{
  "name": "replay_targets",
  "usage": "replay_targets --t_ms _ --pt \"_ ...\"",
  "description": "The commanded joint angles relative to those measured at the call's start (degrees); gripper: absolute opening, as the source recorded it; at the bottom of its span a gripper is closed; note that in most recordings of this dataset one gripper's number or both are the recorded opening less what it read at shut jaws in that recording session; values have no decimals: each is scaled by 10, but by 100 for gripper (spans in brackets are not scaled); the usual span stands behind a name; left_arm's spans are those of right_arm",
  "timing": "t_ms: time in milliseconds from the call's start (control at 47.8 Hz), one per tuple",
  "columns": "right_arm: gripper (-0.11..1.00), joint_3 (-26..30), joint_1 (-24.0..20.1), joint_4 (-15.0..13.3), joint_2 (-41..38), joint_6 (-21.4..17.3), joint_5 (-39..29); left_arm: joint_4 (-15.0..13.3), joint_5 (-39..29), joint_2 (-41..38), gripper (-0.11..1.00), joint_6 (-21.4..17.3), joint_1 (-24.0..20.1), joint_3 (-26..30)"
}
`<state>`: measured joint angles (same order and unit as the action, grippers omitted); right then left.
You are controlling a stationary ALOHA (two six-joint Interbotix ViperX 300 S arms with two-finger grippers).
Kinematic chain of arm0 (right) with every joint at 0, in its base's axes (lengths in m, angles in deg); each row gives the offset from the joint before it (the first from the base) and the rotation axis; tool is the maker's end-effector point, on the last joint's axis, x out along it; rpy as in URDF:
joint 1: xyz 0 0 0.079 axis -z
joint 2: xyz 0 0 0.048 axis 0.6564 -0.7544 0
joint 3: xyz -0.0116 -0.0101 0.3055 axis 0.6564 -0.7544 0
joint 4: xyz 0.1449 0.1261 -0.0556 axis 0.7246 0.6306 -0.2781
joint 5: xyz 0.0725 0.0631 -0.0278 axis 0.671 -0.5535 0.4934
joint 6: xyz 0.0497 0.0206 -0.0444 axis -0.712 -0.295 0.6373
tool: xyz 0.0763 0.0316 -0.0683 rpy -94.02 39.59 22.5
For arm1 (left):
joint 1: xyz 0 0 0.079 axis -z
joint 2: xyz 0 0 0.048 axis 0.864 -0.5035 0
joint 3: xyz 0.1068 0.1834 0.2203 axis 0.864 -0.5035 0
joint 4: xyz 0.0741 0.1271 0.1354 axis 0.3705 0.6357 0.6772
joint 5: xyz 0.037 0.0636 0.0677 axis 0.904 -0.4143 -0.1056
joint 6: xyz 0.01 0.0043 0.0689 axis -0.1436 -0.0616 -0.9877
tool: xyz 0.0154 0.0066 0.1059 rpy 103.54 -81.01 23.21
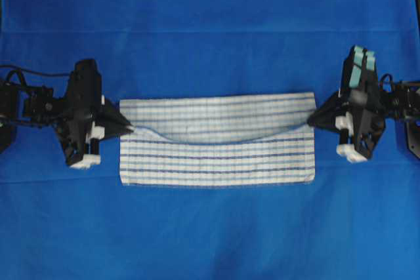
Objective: Fold the blue towel.
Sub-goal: 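Lift the far edge with both grippers and fold it toward the near edge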
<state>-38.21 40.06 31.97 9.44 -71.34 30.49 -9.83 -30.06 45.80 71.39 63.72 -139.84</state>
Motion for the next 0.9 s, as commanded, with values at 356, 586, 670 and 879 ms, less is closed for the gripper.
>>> replay_targets --t_ms 356,586,670,879 --pt "5 11 -95 3 -4 -57 0 0 2 6 4 62 89 11" --pt "5 25 -116 2 -30 -67 0 -1 -5 2 4 62 98 11" --pt "5 29 -121 2 -40 -68 0 0 -14 -2 4 62 98 13" --pt "5 42 -122 2 -55 -69 -13 0 -23 -8 4 62 98 21"
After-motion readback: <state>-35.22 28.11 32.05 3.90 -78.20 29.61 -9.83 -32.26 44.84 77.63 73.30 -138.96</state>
